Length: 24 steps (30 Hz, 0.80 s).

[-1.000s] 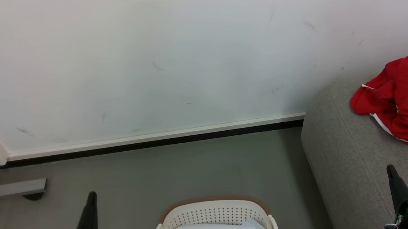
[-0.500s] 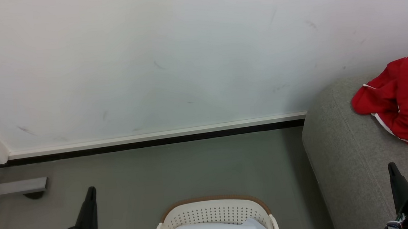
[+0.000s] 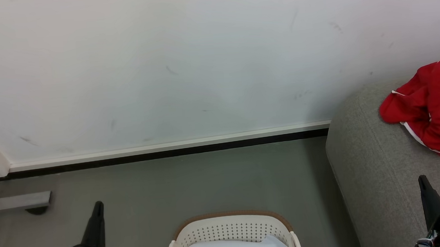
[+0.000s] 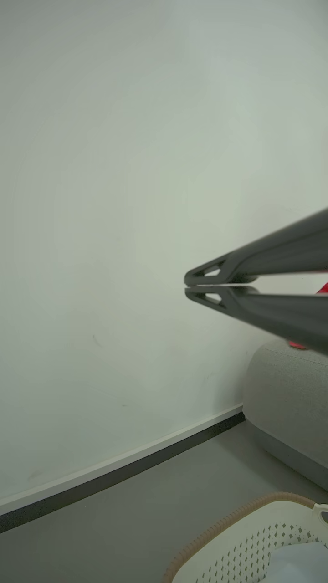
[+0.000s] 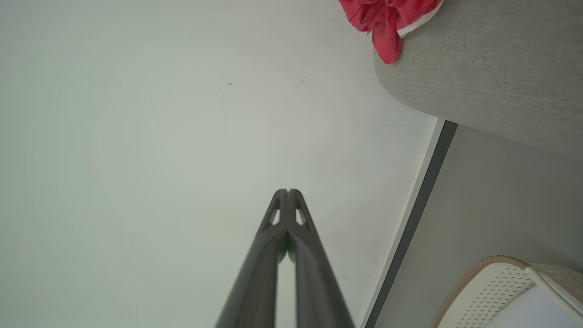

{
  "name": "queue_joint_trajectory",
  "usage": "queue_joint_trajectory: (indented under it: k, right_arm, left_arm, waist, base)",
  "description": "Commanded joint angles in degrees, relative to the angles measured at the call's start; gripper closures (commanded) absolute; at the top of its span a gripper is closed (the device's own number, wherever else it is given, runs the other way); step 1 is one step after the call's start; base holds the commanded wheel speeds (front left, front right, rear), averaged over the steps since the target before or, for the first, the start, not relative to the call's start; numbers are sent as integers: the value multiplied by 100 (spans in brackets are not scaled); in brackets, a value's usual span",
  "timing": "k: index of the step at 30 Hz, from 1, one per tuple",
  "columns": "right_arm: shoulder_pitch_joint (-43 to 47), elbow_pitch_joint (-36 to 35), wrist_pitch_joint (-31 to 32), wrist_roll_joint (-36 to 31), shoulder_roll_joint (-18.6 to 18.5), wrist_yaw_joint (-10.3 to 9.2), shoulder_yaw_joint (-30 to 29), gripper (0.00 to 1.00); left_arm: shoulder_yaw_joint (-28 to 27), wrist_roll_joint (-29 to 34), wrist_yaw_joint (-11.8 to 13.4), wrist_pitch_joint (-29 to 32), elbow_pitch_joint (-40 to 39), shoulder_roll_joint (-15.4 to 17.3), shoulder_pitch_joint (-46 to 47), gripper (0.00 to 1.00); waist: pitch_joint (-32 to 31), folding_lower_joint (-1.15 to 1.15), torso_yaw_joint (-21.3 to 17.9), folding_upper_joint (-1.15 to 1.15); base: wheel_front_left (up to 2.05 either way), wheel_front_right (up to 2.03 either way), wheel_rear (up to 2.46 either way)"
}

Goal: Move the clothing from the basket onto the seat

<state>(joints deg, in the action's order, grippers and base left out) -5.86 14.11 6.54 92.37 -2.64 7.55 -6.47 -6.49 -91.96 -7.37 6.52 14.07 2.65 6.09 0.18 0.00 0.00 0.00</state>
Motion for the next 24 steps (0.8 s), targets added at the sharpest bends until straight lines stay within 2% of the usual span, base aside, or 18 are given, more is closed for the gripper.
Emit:
queue_joint_trajectory:
  k: [1,24]
  right_arm:
    - [-71,-25,19,10,-44,-12,-22,100]
    - [-70,-25,18,10,-44,-12,-21,100]
  left_arm:
    - [-12,-81,-25,25,3,43,45,100]
    - [-11,-82,-24,24,3,43,44,100]
  waist:
    - [0,0,0,0]
    - [0,0,0,0]
  base:
    - [0,0,0]
    - [0,0,0]
